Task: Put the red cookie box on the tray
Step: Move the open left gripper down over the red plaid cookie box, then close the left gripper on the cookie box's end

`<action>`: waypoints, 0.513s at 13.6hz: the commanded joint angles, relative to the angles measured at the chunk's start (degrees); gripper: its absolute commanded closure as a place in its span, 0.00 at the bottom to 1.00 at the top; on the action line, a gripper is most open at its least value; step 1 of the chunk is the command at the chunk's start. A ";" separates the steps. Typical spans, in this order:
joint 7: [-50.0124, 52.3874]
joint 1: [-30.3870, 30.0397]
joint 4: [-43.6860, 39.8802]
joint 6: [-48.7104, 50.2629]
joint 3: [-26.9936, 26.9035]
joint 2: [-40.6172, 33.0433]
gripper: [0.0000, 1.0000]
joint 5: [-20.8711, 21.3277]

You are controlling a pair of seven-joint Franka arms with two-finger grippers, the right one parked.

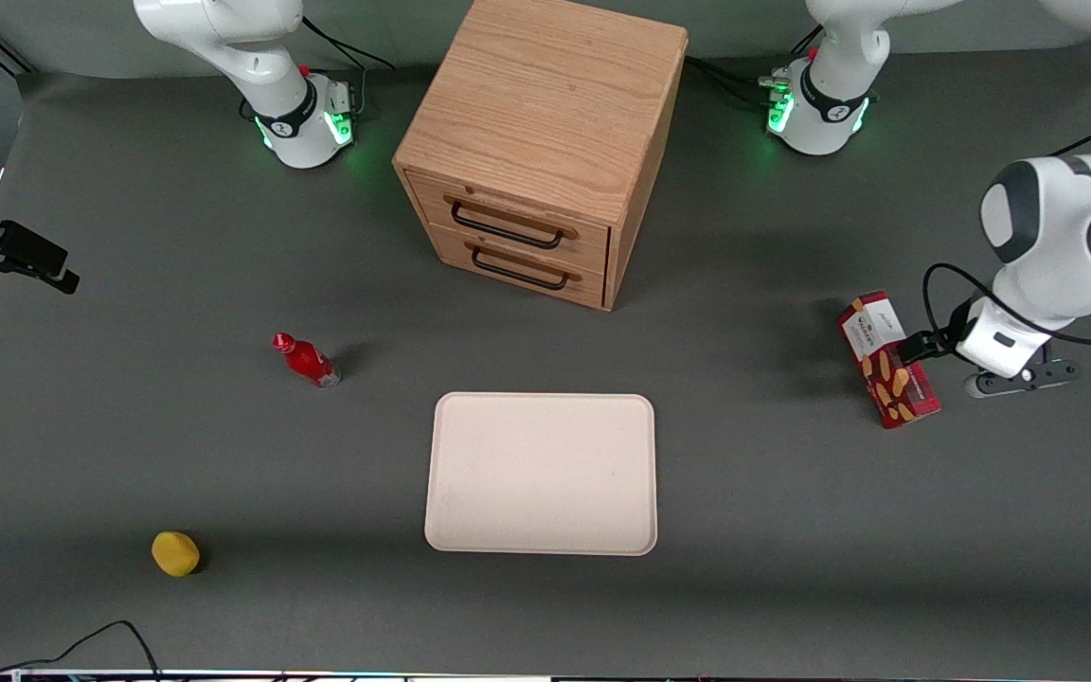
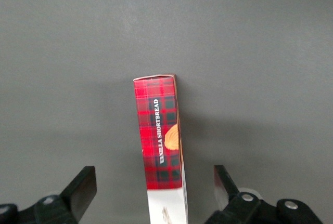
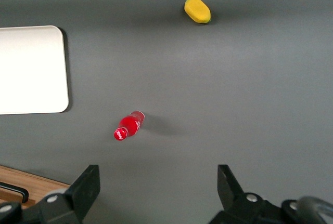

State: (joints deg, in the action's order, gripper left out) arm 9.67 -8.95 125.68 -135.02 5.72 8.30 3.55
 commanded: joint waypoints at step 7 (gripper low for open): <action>5.19 -0.45 3.34 -13.33 0.17 6.20 0.00 -0.47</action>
State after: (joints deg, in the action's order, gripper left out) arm 13.80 -9.25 128.58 -146.61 5.73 14.36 3.50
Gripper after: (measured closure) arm 0.000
